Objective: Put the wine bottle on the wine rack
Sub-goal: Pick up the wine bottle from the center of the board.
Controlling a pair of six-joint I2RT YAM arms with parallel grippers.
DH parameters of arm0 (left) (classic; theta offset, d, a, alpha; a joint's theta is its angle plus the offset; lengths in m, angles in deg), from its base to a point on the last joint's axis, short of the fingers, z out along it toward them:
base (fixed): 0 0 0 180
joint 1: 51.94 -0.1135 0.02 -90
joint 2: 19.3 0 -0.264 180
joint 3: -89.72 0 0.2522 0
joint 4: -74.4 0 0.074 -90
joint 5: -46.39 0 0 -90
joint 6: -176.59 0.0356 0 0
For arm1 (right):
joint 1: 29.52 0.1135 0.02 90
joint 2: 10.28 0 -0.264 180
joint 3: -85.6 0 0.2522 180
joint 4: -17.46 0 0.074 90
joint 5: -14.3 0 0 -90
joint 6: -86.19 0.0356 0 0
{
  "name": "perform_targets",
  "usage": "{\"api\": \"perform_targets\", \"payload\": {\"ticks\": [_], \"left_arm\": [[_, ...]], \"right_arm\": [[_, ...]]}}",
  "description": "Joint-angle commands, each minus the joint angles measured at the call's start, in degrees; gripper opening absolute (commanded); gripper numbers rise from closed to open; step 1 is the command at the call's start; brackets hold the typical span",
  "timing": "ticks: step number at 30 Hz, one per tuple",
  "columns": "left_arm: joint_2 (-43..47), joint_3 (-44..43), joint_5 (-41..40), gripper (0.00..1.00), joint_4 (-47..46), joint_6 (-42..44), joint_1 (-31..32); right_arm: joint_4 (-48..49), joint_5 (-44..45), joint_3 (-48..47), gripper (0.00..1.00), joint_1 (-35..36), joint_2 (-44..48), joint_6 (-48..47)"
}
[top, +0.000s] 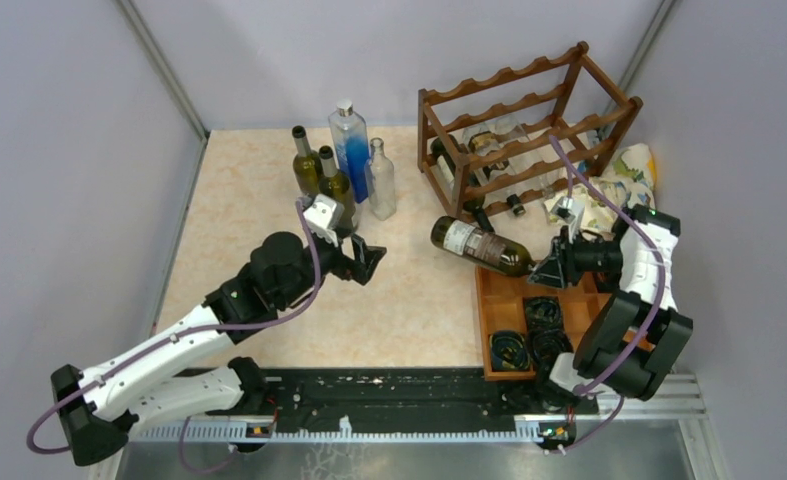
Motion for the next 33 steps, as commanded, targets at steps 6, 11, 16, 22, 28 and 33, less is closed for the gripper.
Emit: {"api": "perform_targets", "payload": {"ticks": [6, 11, 16, 22, 28, 33], "left_arm": [[-0.83, 2.86, -4.04, 0.94, -1.14, 9.75, -0.35], [1.3, 3.64, -4.55, 0.95, -0.34, 14.05, -0.35], [1.41, 3.66, -3.75, 0.94, 0.96, 14.88, -0.34], [2.59, 3.5, -3.13, 0.94, 2.18, 14.78, -0.35], [4.49, 3.69, -3.53, 0.94, 2.48, 14.71, -0.35], [5.49, 3.87, -4.14, 0.94, 2.43, 14.98, -0.35]], "right_arm": [[-2.51, -0.91, -3.97, 0.0, -7.56, 4.55, -2.38], [-2.59, -0.77, -5.29, 0.0, -13.92, 2.79, -3.41], [-2.52, 0.0, -8.32, 0.0, -19.54, 1.33, -4.46], [-2.43, -0.13, -14.19, 0.0, -25.99, -2.66, -4.75], [-1.24, -2.75, -19.39, 0.0, -29.34, -8.33, -3.76], [8.79, -3.78, -17.83, 0.0, -29.3, -8.69, 4.98]]}}
